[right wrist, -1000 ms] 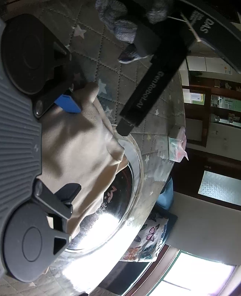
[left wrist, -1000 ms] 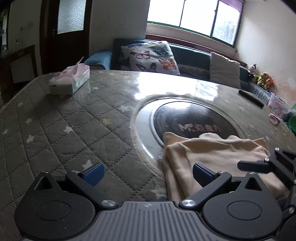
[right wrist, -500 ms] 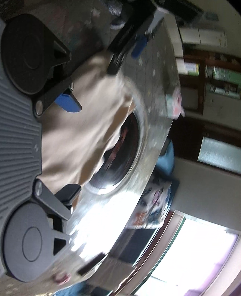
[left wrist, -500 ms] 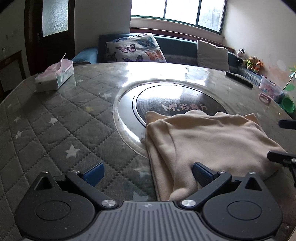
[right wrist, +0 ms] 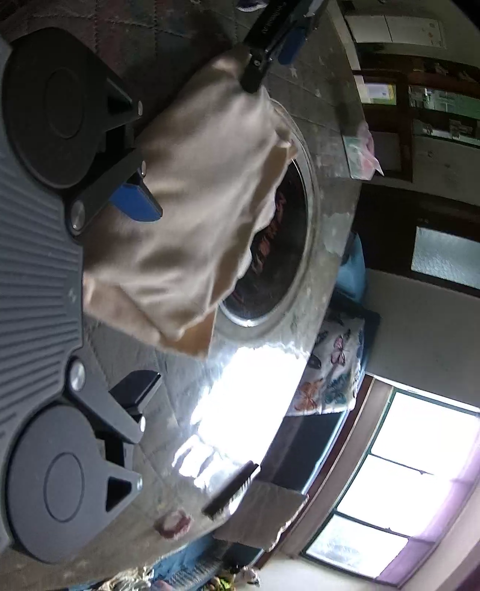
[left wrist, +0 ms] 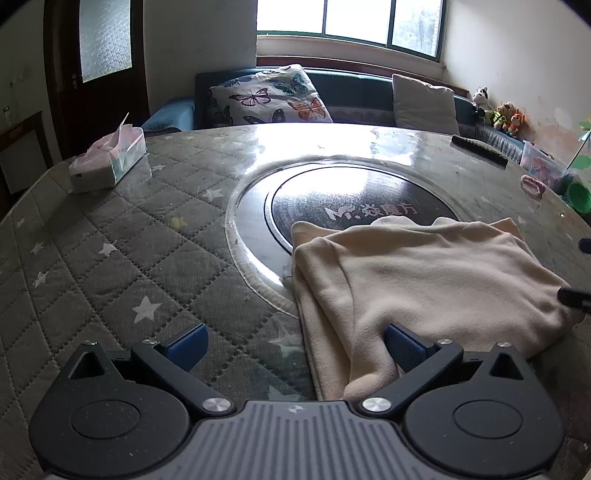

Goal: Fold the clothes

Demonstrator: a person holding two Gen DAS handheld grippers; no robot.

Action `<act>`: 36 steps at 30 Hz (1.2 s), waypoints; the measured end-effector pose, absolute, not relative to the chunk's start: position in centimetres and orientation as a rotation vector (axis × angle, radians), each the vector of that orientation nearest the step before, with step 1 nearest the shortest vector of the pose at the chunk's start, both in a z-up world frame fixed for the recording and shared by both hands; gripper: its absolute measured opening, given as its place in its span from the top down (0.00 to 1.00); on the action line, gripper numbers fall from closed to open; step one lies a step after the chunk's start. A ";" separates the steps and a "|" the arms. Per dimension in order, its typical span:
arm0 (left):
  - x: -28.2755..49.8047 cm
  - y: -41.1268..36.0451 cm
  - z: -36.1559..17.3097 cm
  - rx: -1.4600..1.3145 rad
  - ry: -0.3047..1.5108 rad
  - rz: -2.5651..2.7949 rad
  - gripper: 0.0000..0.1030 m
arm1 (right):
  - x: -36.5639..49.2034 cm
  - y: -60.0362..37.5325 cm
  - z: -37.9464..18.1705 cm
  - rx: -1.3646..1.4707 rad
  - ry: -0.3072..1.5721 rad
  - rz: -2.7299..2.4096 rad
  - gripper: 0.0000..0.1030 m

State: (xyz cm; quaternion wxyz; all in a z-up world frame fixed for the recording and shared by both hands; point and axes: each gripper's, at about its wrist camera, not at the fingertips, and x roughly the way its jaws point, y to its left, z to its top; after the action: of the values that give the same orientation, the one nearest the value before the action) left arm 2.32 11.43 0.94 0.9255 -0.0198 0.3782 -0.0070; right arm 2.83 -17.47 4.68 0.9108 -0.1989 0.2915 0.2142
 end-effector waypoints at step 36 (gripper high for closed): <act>3.2 13.3 2.9 -0.143 0.762 0.013 0.19 | 2.0 -9.6 5.5 -0.554 0.603 0.796 0.27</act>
State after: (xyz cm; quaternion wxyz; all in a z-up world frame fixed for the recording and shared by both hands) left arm 3.21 13.27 2.89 0.9259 -0.0698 0.3713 0.0063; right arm 2.00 -9.64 5.49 0.8415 -0.2623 0.2852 0.3766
